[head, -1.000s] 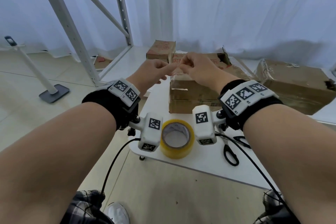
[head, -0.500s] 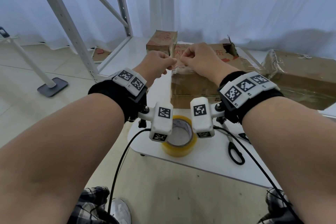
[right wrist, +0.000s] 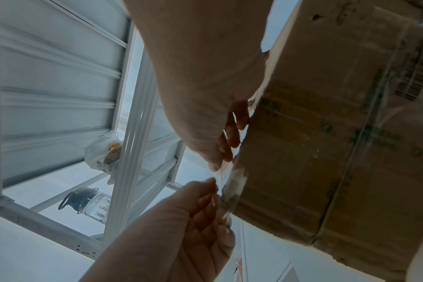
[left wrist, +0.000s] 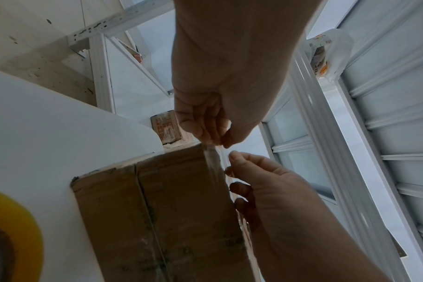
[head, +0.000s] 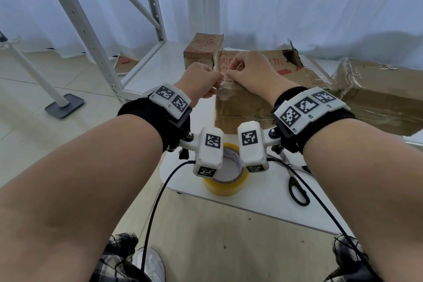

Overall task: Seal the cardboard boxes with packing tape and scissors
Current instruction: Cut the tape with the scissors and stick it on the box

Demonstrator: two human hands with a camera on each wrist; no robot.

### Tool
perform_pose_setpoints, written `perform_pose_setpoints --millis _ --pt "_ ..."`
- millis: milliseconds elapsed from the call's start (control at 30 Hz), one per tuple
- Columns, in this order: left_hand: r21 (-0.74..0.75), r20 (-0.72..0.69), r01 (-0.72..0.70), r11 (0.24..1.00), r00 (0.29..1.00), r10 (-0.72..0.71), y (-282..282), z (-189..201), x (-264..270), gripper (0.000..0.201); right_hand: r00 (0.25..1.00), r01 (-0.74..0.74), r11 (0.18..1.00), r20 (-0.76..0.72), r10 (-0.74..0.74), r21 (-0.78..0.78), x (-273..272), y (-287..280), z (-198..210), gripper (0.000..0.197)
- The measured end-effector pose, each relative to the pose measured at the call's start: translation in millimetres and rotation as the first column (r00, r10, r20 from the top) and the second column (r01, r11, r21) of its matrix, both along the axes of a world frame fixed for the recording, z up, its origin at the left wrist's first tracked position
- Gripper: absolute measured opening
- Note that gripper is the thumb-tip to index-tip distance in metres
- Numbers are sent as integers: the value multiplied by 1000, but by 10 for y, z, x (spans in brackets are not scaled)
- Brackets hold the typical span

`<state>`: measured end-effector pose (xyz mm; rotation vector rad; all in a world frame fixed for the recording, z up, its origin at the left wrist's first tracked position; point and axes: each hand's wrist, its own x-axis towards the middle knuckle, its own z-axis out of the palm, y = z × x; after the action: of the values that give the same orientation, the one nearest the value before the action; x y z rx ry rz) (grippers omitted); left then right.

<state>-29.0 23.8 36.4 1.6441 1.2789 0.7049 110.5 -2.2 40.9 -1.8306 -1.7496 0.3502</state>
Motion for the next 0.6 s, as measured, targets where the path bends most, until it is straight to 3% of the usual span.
perform_pose_setpoints --millis 500,600 --pt "26 -16 -3 1000 1000 4 29 -57 28 23 998 51 998 38 -52 23 -29 50 -102 19" --pt "21 -24 -16 1000 1000 16 39 -75 20 24 997 71 996 1 -71 50 -49 27 -115 35"
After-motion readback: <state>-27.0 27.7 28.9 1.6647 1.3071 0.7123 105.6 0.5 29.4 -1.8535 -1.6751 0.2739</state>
